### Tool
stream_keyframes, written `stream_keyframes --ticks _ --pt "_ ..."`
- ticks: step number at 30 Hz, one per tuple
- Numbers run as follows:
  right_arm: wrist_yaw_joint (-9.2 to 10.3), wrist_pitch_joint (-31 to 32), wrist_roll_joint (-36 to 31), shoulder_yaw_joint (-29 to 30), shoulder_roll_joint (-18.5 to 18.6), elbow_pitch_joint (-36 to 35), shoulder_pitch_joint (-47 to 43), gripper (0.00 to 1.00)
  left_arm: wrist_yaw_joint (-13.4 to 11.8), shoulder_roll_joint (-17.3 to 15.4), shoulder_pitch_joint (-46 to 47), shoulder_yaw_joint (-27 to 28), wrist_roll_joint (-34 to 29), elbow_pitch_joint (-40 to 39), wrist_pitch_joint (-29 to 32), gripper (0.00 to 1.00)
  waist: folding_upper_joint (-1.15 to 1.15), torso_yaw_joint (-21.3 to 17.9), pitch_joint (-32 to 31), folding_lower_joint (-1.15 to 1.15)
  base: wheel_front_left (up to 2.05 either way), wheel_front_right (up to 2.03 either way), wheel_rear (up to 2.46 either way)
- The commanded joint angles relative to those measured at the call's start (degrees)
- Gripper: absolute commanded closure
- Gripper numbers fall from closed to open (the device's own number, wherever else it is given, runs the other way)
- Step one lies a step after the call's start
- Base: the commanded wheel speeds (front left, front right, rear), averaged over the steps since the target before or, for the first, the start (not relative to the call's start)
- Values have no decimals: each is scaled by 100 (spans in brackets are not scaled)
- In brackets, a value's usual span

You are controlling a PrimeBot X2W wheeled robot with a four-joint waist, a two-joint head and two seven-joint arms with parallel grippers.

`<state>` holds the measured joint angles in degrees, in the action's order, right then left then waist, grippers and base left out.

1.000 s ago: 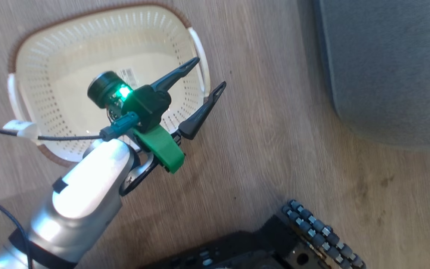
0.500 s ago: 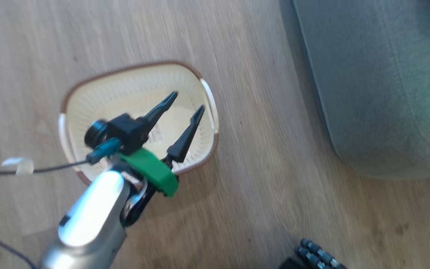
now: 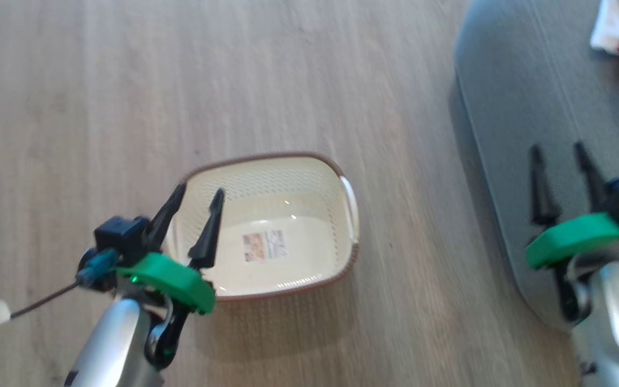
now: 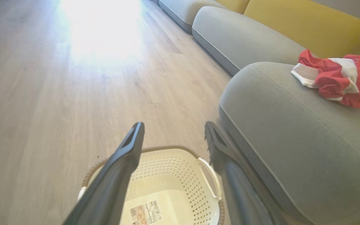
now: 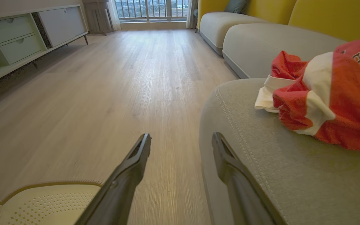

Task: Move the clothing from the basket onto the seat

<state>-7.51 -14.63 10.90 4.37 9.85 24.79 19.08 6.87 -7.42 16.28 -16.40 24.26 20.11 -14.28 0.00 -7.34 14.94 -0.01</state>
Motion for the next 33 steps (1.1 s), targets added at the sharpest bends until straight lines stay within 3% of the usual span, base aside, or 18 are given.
stream_keyframes --ticks 1,6,16,33 --pt "2 -37 -58 -160 -50 -197 -42 0 1 -31 14 263 -72 -117 -72 0 0 290 -289 1 0 0 0" --pt "2 -37 -199 -270 -325 -140 -496 0 33 95 -234 787 -336 57 -72 0 0 575 -612 1 0 0 0" --pt "2 -37 -392 -314 -620 -8 -832 0 58 214 -629 1326 -609 219 -72 0 0 564 -1046 1 0 0 0" --pt "2 -37 -564 -327 -671 1 -936 0 61 349 -872 1453 -644 14 -72 0 0 547 -1233 1 0 0 0"
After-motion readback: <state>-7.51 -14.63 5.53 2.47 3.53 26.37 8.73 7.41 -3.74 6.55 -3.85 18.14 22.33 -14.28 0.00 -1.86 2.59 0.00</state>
